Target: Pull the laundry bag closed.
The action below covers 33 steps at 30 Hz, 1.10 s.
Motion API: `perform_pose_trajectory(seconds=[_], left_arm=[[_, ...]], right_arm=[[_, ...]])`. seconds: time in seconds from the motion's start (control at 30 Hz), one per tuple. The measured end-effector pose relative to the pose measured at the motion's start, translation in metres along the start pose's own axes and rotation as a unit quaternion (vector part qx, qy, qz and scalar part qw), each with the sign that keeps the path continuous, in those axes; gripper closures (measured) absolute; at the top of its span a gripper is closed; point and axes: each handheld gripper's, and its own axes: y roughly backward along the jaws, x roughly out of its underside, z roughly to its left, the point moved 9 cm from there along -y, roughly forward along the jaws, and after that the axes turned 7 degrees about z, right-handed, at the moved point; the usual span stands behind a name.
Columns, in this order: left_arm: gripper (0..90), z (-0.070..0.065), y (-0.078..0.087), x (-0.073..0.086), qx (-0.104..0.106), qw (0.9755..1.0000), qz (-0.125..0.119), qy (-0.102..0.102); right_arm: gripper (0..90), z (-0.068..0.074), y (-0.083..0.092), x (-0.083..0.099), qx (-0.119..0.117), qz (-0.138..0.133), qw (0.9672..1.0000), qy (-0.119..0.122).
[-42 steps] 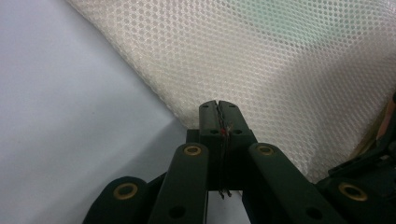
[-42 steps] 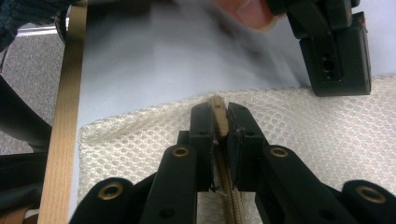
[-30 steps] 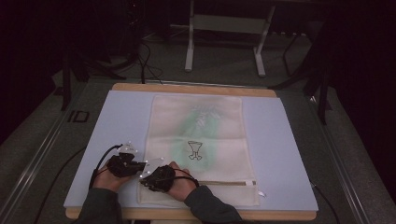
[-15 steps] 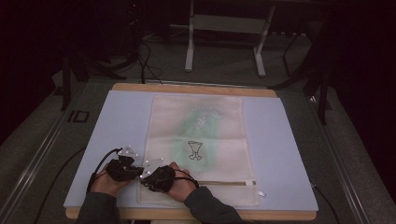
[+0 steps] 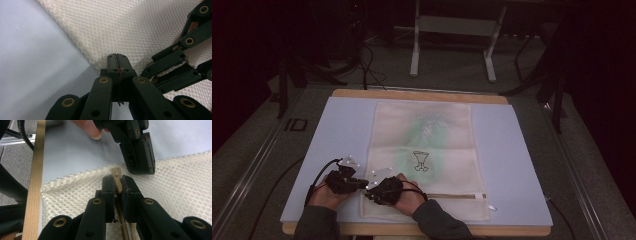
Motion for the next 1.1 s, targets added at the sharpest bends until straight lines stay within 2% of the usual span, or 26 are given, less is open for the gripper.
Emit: perform_pose_trajectory(seconds=[0.33,0.5,0.9,0.93,0.97,1.1], left_arm=[[89.9,0.0003,-0.0002,-0.0002,0.004,1.0,-0.002,0.0],[89.8,-0.0006,0.0002,0.0004,-0.003,1.0,-0.003,-0.006],[89.8,-0.0015,0.0004,0.0007,-0.005,0.9999,0.0,-0.011],[89.8,-0.0033,0.0011,0.0025,0.011,0.9999,-0.001,-0.005],[89.8,-0.0041,0.0011,0.0028,0.014,0.9999,-0.002,-0.004],[89.8,-0.0044,0.0008,0.0028,0.014,0.9999,0.0,-0.002]], right_arm=[[82.2,-0.0007,0.0041,0.0038,0.006,0.012,0.9999,0.009],[82.2,-0.0007,0.0049,0.0045,0.009,0.013,0.9998,0.013],[82.2,-0.0017,0.0093,0.0098,0.011,0.016,0.9998,0.009],[82.2,-0.0016,0.0086,0.0098,0.012,0.016,0.9998,0.009],[82.2,-0.0017,0.0084,0.0098,0.013,0.015,0.9998,0.009],[82.2,-0.0019,0.0082,0.0099,0.012,0.017,0.9997,0.009]])
